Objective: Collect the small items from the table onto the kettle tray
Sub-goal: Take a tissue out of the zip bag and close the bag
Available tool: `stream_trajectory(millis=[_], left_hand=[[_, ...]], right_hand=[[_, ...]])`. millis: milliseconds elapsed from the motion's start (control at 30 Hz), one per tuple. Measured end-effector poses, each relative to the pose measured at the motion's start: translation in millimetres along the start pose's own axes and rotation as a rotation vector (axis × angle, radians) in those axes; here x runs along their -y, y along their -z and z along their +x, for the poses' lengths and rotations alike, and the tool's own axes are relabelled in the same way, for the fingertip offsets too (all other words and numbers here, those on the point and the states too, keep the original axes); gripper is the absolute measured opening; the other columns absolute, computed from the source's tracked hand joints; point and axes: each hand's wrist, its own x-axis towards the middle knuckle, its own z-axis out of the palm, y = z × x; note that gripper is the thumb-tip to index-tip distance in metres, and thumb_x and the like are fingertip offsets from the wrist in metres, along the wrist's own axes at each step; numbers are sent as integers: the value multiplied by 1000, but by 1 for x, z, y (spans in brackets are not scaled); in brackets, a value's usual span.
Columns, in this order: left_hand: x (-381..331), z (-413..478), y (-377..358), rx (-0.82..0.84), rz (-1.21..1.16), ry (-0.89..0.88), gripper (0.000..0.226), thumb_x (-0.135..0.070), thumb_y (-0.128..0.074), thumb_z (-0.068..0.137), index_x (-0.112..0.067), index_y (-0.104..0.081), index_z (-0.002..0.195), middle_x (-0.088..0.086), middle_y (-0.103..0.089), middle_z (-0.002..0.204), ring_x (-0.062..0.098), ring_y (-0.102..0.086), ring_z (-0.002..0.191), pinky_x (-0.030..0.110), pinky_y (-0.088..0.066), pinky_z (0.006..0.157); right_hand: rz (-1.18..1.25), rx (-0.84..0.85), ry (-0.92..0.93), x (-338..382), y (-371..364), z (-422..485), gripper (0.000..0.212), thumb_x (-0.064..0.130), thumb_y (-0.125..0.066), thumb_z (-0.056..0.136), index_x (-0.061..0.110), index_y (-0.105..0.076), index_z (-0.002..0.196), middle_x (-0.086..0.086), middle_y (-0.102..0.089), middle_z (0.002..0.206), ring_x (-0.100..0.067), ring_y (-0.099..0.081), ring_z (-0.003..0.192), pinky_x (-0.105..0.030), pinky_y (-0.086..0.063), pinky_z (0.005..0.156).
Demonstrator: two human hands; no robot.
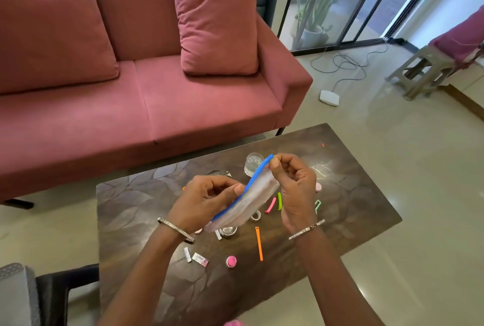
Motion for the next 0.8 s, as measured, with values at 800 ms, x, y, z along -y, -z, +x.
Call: stream_trajectory(millis=[800], left_hand=[[0, 14, -16, -17, -343, 388, 20, -30, -74, 78, -15, -78, 90, 1, -72, 80, 6, -63, 65, 20, -50, 54]], right_hand=[[-47, 78, -139, -12, 3, 15, 5, 14, -69, 88, 16, -71, 84, -2, -67, 83, -9, -58, 81, -24, -49, 76]])
